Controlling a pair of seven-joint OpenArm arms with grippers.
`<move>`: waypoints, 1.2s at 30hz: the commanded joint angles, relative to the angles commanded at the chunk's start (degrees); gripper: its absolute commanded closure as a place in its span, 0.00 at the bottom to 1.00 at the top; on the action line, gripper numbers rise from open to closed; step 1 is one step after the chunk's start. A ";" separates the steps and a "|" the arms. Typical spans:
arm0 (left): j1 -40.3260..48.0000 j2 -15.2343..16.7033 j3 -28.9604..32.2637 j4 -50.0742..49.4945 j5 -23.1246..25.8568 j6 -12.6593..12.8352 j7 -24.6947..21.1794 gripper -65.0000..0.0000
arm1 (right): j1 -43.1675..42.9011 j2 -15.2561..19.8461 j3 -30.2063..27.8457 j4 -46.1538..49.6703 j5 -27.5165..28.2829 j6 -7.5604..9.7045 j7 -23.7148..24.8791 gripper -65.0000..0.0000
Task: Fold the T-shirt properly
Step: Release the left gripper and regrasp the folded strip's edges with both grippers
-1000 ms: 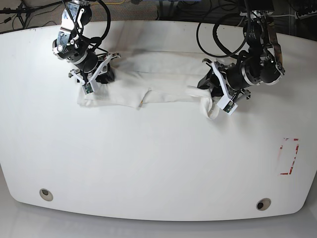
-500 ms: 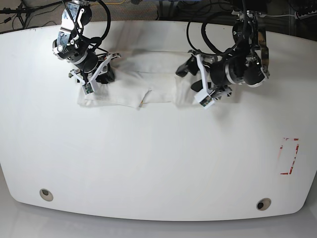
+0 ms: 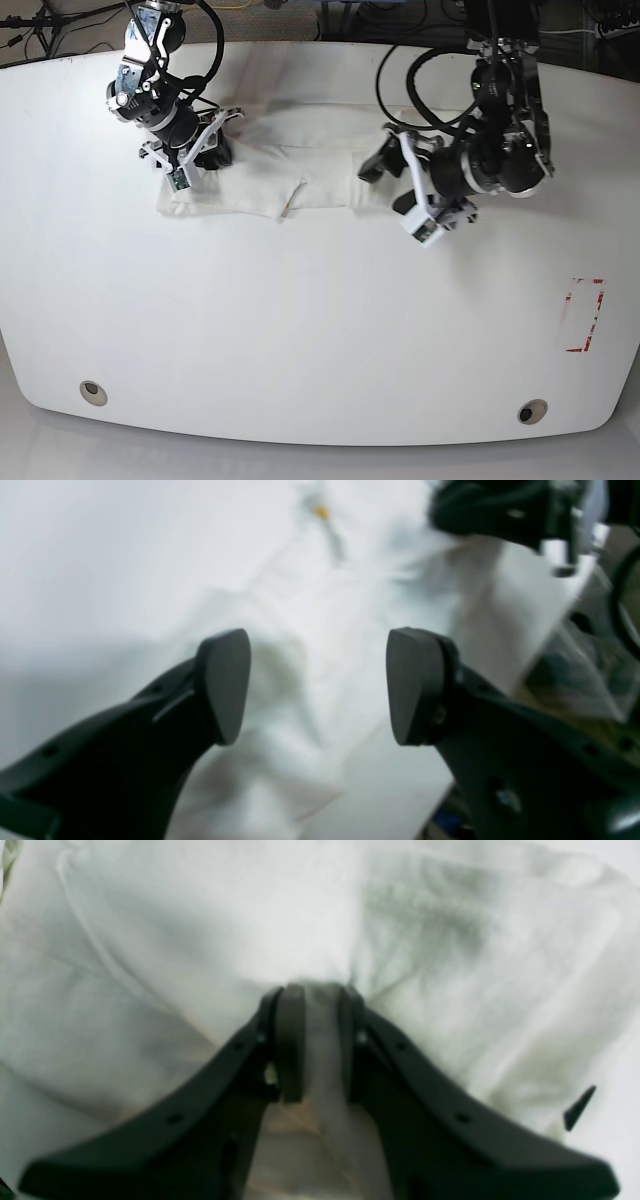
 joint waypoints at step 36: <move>3.96 -8.88 -1.49 -24.18 7.30 -0.44 -16.88 0.94 | 5.80 -6.24 23.38 14.07 29.71 0.00 -23.47 0.24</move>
